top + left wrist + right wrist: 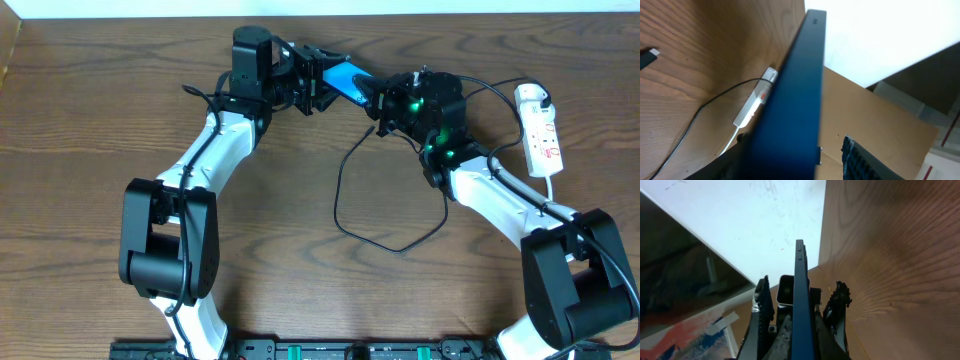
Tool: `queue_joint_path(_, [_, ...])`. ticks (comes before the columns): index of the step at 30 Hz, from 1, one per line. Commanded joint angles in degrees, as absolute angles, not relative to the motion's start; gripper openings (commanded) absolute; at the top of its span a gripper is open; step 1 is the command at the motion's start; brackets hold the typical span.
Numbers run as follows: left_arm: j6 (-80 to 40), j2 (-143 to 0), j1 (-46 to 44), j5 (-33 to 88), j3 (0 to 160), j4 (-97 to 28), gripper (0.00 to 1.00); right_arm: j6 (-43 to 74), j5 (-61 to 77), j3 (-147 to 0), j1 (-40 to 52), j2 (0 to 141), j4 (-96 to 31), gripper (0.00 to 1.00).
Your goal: Plug charger to phone and switch on socket
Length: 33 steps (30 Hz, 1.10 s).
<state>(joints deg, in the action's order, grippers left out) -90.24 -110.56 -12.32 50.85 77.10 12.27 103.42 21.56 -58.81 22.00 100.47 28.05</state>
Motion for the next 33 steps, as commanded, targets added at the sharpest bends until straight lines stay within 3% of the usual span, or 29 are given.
queue_joint_path(1, [-90.35,-109.27,-12.36,52.49,77.65,12.99,0.56,104.07,21.12,-59.94,22.11,99.88,28.67,0.02])
queue_joint_path(8, [-90.35,-109.27,-12.36,54.87,77.65,13.02,0.45,103.22,21.19,-59.94,22.17,99.88,28.49,0.02])
queue_joint_path(13, [-90.35,-109.27,-12.36,55.0,77.65,13.02,0.22,103.2,21.54,-59.94,22.2,99.88,28.51,0.02])
queue_joint_path(17, [-90.35,-109.27,-12.36,54.83,77.65,13.02,0.18,103.18,21.74,-59.94,22.2,99.88,29.02,0.01])
queue_joint_path(19, [-90.35,-109.27,-12.36,54.81,77.65,13.02,0.08,103.2,22.35,-59.94,22.2,99.88,29.76,0.01])
queue_joint_path(24, [-90.35,-109.27,-12.34,54.59,77.65,12.99,0.07,103.2,22.85,-59.94,22.17,99.88,30.26,0.02])
queue_joint_path(33, [-89.43,-109.27,-11.22,56.42,77.65,12.97,0.07,97.17,23.07,-59.94,22.04,99.88,28.27,0.38])
